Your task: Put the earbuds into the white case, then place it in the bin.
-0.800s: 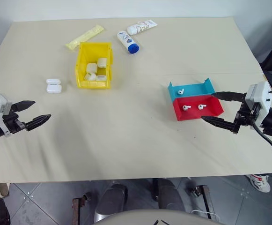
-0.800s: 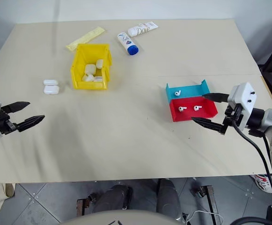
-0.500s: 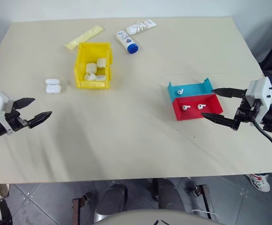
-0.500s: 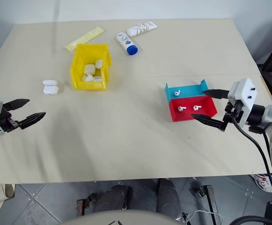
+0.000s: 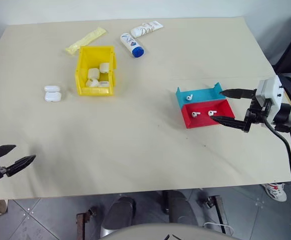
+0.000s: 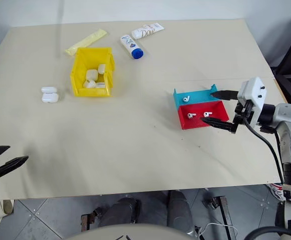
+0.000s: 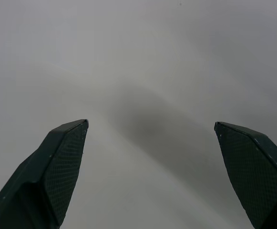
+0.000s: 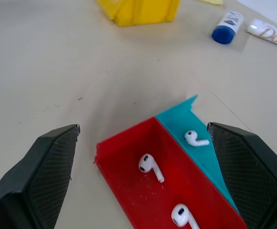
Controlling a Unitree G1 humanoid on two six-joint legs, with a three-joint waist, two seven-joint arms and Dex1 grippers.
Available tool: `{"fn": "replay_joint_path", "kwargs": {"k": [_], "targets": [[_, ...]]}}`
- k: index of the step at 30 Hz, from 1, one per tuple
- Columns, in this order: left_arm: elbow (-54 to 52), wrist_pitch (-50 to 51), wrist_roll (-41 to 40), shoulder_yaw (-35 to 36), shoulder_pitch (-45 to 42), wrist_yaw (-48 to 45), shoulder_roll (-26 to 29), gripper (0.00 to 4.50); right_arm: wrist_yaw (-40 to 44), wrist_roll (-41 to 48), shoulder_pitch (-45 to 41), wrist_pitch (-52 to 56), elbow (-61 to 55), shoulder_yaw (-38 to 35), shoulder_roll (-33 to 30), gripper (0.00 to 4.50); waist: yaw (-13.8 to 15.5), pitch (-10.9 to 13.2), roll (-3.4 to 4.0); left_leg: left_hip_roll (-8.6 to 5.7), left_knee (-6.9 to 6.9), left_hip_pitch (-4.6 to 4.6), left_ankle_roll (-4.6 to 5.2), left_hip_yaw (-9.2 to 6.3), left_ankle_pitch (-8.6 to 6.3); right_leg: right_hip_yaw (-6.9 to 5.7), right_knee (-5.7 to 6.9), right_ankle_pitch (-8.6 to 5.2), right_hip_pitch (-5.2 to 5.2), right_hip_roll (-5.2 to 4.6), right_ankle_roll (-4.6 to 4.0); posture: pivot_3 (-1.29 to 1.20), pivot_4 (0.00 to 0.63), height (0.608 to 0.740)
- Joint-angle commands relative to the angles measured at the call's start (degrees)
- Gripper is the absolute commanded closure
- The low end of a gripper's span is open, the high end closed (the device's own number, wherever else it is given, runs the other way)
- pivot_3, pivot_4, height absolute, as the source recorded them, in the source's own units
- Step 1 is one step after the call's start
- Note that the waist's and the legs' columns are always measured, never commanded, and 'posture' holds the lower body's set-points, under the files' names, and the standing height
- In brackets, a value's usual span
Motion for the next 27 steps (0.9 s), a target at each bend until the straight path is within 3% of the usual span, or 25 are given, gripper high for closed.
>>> {"fn": "replay_joint_path", "kwargs": {"k": [1,10,17,27], "targets": [[-3.47,0.89,-1.46,3.29,1.53,0.92,-0.85,0.0,1.52,0.52,-2.01,-1.24,-0.3,0.05,0.36,0.02,0.17,0.0,0.01,0.01,0.0,0.0,-0.01,0.01,0.0,0.01,0.0,0.0,0.0,0.0,-0.01,0.0,0.15,0.74],[-7.05,3.77,-0.17,-1.04,-4.78,6.93,-0.26,0.0,2.35,0.7,-7.25,-1.22,-2.78,2.21,2.96,0.02,0.65,-0.01,0.0,0.04,0.01,0.02,-0.02,0.05,-0.02,0.02,0.01,0.03,0.0,0.05,-0.06,0.0,0.15,0.74],[-1.76,21.31,3.35,-15.67,-33.22,22.51,0.56,0.0,1.69,2.01,-8.34,0.27,-8.43,3.23,5.29,0.02,1.07,-0.09,-0.15,-0.03,0.13,-0.09,-0.08,-0.17,0.03,-0.1,0.08,0.12,-0.01,0.09,-0.03,0.0,0.15,0.74],[17.66,31.08,11.57,-33.14,-59.97,26.02,-0.1,0.0,0.5,3.01,-6.28,2.5,-12.73,2.54,4.45,0.02,-0.72,-0.14,-0.23,0.01,0.16,-0.02,-0.05,0.28,0.02,-0.29,0.22,0.11,-0.23,0.09,-0.04,0.0,0.15,0.74]]}}
